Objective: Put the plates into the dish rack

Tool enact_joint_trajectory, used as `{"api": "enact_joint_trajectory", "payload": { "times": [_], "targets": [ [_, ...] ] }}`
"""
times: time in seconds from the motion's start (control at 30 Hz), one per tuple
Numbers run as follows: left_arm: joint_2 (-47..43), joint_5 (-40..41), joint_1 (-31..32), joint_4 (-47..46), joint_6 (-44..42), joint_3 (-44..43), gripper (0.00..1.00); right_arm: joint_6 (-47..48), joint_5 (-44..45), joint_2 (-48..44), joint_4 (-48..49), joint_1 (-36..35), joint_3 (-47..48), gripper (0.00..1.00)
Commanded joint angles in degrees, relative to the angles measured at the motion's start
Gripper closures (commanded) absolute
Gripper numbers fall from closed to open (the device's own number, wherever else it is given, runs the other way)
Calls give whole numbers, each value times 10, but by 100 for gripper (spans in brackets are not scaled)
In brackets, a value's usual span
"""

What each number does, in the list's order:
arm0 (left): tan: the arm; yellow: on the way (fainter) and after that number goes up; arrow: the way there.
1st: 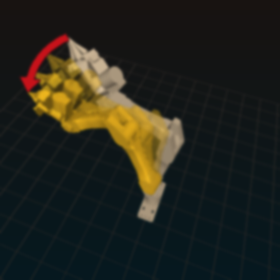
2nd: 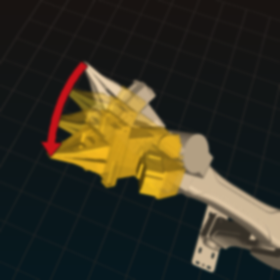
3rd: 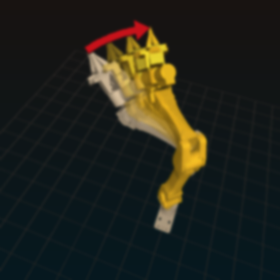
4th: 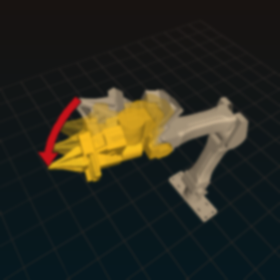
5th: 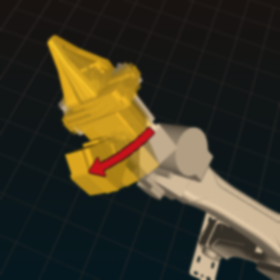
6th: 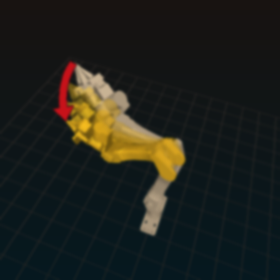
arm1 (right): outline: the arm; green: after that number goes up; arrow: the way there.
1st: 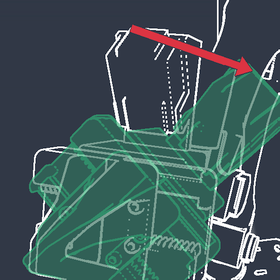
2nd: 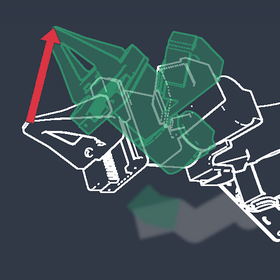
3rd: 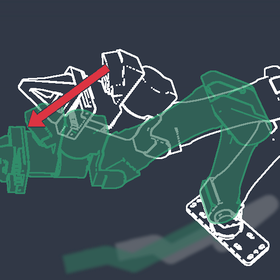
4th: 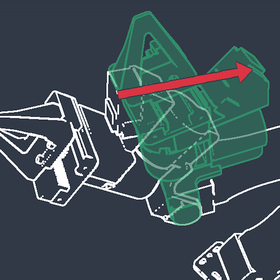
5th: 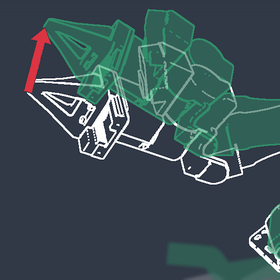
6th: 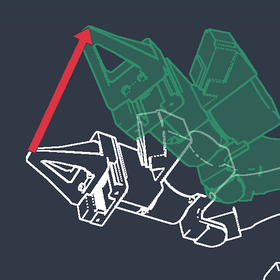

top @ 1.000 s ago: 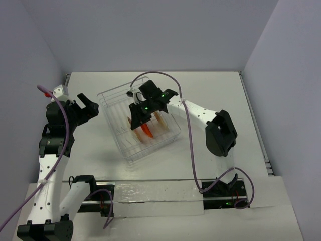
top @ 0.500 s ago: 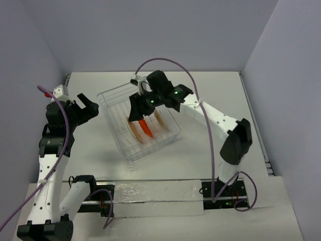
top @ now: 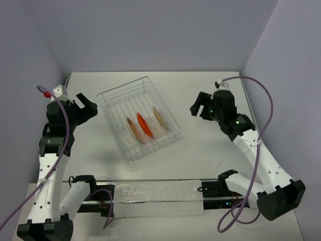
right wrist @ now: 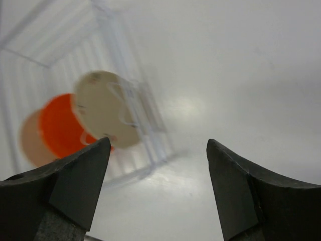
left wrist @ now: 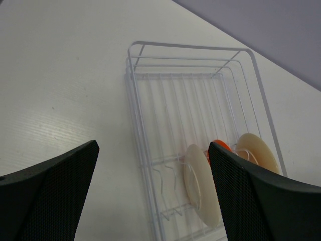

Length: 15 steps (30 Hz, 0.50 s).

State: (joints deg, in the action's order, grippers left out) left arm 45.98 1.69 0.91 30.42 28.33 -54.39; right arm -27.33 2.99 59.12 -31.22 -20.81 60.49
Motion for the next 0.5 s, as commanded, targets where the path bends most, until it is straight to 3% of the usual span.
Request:
{"api": "enact_joint_trajectory", "payload": {
  "times": [0.0, 0.13, 0.47],
  "targets": [
    [1, 34, -6, 3, 5, -10, 1, -105, 168, -81, 2, 26, -98, 8],
    [1, 31, -6, -1, 6, -6, 1, -131, 219, -156, 2, 30, -166, 1],
    [9, 41, -6, 2, 8, -9, 1, -81, 232, -248, 5, 31, -171, 0]
  ]
}}
